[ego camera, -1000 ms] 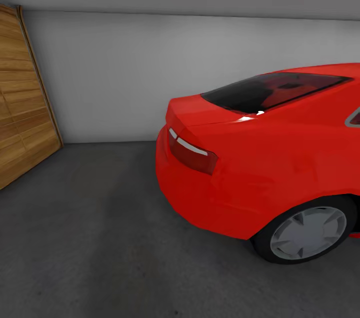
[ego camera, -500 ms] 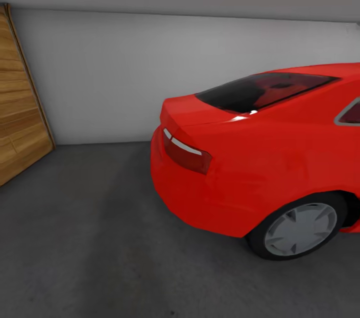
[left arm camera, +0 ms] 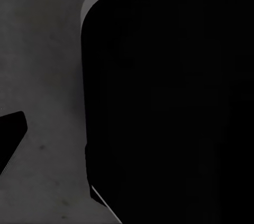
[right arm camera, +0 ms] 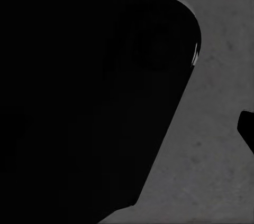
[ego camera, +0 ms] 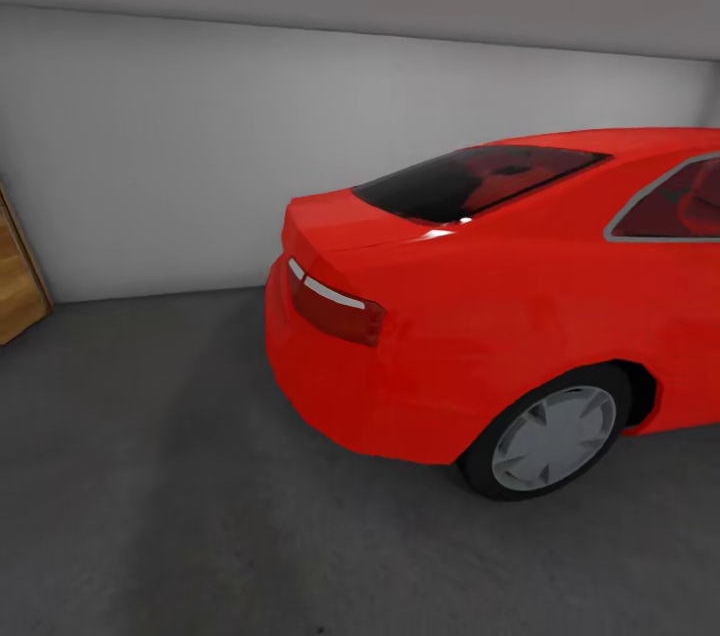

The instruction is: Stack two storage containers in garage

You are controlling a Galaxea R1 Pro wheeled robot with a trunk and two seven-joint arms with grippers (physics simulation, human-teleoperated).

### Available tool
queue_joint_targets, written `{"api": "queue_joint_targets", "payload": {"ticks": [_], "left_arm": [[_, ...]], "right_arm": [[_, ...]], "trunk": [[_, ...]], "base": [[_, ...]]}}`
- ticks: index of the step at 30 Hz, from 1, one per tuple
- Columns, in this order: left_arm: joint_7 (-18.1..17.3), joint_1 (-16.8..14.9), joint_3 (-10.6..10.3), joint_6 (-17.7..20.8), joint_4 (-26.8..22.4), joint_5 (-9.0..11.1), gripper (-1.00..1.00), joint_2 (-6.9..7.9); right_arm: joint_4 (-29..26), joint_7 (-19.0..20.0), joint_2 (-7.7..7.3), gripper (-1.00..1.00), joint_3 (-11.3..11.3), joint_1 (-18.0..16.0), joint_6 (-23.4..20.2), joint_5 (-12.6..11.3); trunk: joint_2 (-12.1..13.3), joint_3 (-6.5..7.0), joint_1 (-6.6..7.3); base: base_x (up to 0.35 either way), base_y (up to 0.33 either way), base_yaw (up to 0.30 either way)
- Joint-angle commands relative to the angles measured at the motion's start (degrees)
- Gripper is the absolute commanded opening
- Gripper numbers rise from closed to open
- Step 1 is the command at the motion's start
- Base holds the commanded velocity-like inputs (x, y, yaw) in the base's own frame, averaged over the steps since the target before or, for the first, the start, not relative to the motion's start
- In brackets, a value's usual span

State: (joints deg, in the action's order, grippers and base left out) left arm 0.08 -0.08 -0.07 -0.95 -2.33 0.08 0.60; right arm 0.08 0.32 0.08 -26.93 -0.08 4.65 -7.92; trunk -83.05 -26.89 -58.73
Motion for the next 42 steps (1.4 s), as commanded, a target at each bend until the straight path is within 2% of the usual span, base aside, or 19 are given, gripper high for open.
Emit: {"api": "queue_joint_targets", "payload": {"ticks": [1, 30, 42], "left_arm": [[0.0, 0.0, 0.0, -0.1, 0.0, 0.0, 1.00, 0.01], [0.0, 0.0, 0.0, -0.1, 0.0, 0.0, 1.00, 0.01], [0.0, 0.0, 0.0, -0.1, 0.0, 0.0, 1.00, -0.02]], "right_arm": [[0.0, 0.0, 0.00, 1.00, -0.5, 0.0, 0.2, -0.6], [0.0, 0.1, 0.00, 1.00, -0.5, 0.0, 0.4, -0.6], [0.0, 0.1, -0.51, 1.00, -0.5, 0.0, 0.4, -0.6]], "trunk": [[0.0, -0.04, 0.00], [0.0, -0.04, 0.00], [0.0, -0.04, 0.00]], "base": [[0.000, 0.000, -0.245], [0.000, 0.000, -0.245], [0.000, 0.000, -0.245]]}}
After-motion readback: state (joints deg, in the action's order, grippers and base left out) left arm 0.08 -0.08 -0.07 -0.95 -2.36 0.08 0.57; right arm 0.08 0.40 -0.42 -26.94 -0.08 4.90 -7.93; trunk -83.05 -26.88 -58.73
